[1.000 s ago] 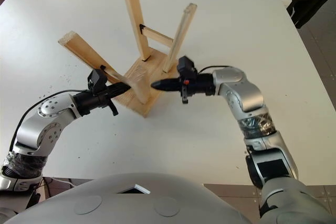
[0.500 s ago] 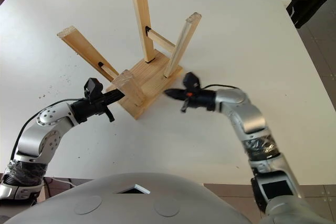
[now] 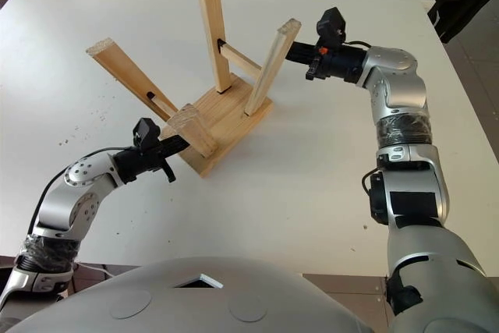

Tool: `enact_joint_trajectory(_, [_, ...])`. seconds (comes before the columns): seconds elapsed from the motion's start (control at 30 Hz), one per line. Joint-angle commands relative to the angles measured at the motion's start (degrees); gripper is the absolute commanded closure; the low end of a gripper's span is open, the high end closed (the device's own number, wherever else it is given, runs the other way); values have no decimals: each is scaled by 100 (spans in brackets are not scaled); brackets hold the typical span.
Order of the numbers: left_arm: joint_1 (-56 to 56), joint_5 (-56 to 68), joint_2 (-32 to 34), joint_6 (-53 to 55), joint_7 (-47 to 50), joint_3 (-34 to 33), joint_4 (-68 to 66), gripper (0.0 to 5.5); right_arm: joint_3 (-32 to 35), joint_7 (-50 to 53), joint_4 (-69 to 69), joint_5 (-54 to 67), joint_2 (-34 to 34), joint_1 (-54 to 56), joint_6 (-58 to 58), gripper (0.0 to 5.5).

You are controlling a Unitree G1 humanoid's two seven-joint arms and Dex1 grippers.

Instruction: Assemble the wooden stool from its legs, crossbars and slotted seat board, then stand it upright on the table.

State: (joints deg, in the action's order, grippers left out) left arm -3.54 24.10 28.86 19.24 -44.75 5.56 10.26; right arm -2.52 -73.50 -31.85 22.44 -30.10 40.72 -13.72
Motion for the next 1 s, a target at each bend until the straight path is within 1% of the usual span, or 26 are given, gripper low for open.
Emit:
enact_joint_trajectory(0.03, [344,-204,90,-107,-194,43,-285,548,-142,-381,571,108,-14,-334,-309,550])
enact_joint_trajectory(0.13, [603,-357,87,-191,-290,94,-511,548,-172,-443,1229,201,-57,-740,-615,550])
enact_joint_trajectory(0.3, [1004,-646,33,-475,-440,206,-913,548,-299,-214,2611,319,-124,-1746,-978,550])
enact_joint_trajectory(0.5, [986,-685,-181,-553,-461,357,-863,548,-20,460,4014,708,-352,-2865,-1494,550])
enact_joint_trajectory(0.67, [705,-651,-275,-493,-363,382,-544,548,249,868,4462,982,-471,-3217,-1731,550])
enact_joint_trajectory(0.83, [476,-595,-298,-406,-239,288,-220,548,452,899,4487,1142,-723,-3231,-1811,550])
enact_joint_trajectory(0.93, [414,-652,-248,-450,-93,122,-258,548,493,884,4495,1138,-800,-3215,-1757,550])
enact_joint_trajectory(1.0, [358,-579,-224,-402,89,-142,-186,548,655,1021,4384,1146,-806,-3075,-1696,550])
